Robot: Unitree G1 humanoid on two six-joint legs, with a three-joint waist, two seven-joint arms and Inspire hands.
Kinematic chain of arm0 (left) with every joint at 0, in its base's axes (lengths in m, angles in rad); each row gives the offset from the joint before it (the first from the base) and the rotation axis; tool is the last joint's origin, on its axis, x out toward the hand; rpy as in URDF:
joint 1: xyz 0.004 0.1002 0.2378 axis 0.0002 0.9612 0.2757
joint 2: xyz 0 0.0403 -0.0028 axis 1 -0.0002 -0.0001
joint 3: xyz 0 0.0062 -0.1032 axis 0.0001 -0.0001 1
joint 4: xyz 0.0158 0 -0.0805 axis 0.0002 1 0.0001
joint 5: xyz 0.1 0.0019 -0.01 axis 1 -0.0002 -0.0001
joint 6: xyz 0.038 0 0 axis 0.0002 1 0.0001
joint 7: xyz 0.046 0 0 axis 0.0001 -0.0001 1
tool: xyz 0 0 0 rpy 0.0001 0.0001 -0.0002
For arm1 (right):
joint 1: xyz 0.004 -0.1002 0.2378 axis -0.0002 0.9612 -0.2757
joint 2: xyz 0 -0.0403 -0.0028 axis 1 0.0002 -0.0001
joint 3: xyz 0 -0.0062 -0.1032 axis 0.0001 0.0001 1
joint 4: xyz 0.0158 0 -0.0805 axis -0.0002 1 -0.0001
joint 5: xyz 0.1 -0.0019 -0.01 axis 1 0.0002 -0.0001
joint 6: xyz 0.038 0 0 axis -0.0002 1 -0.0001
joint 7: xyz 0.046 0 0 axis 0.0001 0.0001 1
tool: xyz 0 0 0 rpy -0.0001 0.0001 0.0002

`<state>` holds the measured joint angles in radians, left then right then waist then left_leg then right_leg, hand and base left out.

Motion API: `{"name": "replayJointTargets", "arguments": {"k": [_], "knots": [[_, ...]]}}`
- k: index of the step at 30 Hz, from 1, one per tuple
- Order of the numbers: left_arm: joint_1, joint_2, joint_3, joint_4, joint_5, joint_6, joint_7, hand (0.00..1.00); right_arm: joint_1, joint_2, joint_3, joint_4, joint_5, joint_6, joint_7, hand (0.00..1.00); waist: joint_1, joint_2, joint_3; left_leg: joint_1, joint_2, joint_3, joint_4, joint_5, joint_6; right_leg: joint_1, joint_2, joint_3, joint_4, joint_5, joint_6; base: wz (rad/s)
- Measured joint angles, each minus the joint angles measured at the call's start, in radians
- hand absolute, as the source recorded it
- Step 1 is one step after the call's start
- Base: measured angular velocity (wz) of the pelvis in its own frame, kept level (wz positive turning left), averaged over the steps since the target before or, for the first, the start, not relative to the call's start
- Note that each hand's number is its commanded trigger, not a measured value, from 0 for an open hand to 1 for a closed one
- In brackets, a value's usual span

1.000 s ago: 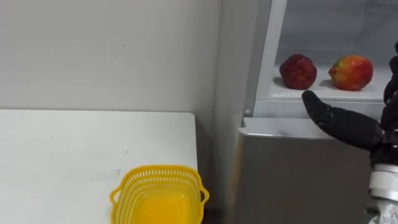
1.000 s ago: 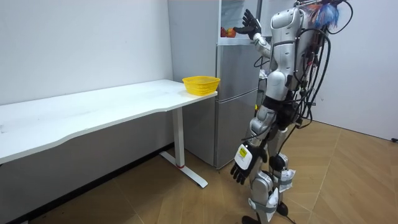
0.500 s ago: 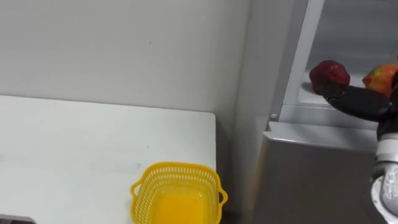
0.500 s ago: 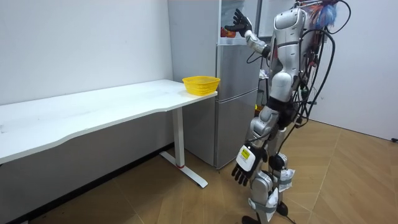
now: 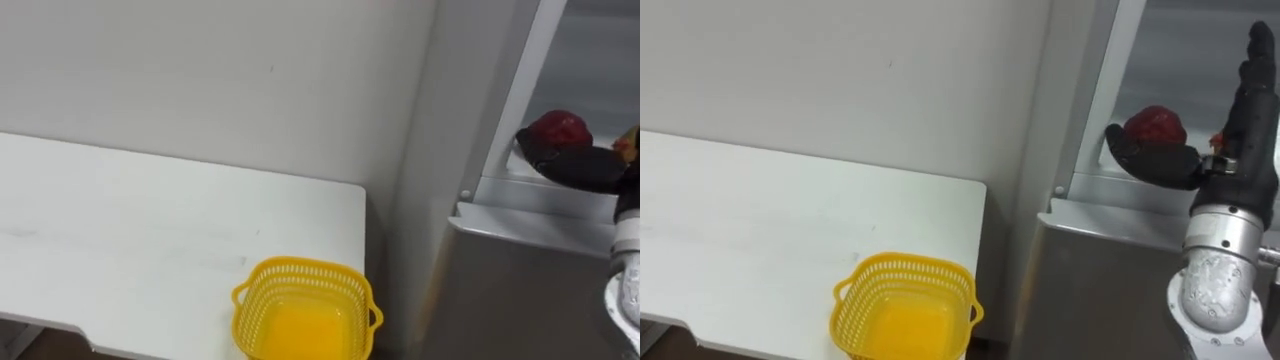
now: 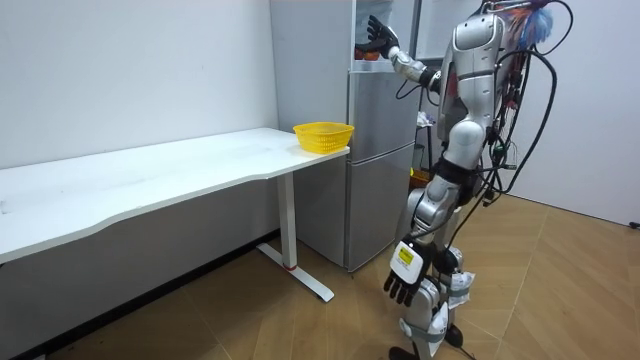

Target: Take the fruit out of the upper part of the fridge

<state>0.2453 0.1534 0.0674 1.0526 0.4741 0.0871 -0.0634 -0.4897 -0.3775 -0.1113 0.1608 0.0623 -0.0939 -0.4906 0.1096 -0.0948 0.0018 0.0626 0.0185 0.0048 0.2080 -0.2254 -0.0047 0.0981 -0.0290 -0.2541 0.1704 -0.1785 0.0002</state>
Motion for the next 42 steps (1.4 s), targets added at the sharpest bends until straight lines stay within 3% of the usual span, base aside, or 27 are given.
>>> {"name": "replayJointTargets", "arguments": {"k": [6,14,29,36,42], "knots": [[-0.005,0.021,-0.001,-0.023,-0.001,0.000,-0.031,0.00,-0.086,-0.023,0.002,0.131,-0.032,0.012,0.059,0.00,-0.011,-0.001,-0.0004,-0.003,-0.001,-0.009,0.014,0.000,0.000,-0.003,-0.001,0.000,0.005,0.000,0.000,0.00],[-0.003,0.035,-0.001,-0.034,-0.003,0.002,-0.028,0.00,-0.137,-0.097,0.015,0.231,-0.033,0.032,0.090,0.00,-0.001,-0.019,-0.0006,0.002,0.000,-0.007,0.015,0.001,0.001,-0.003,-0.002,0.002,0.016,0.000,0.000,0.00],[-0.018,0.046,-0.001,-0.033,-0.002,0.003,-0.027,0.00,-0.141,-0.102,0.015,0.262,-0.033,0.032,0.108,0.00,0.004,-0.023,0.0003,-0.006,-0.001,-0.011,0.015,0.001,0.001,-0.006,-0.002,-0.001,0.017,0.000,0.000,0.00],[-0.013,0.049,0.000,-0.035,-0.002,0.004,-0.029,0.00,-0.197,-0.117,0.023,0.277,-0.027,0.033,0.148,0.00,0.001,-0.021,0.0012,-0.008,0.000,-0.009,0.013,0.001,0.001,-0.013,-0.001,0.000,0.016,0.000,0.000,0.00],[-0.013,0.057,0.008,-0.035,-0.002,0.019,-0.029,0.00,-0.221,-0.143,0.052,0.312,-0.025,0.067,0.213,0.00,0.001,-0.027,-0.0021,-0.005,0.000,-0.012,0.013,0.001,0.001,-0.009,-0.001,0.002,0.016,0.000,0.000,0.00]]}}
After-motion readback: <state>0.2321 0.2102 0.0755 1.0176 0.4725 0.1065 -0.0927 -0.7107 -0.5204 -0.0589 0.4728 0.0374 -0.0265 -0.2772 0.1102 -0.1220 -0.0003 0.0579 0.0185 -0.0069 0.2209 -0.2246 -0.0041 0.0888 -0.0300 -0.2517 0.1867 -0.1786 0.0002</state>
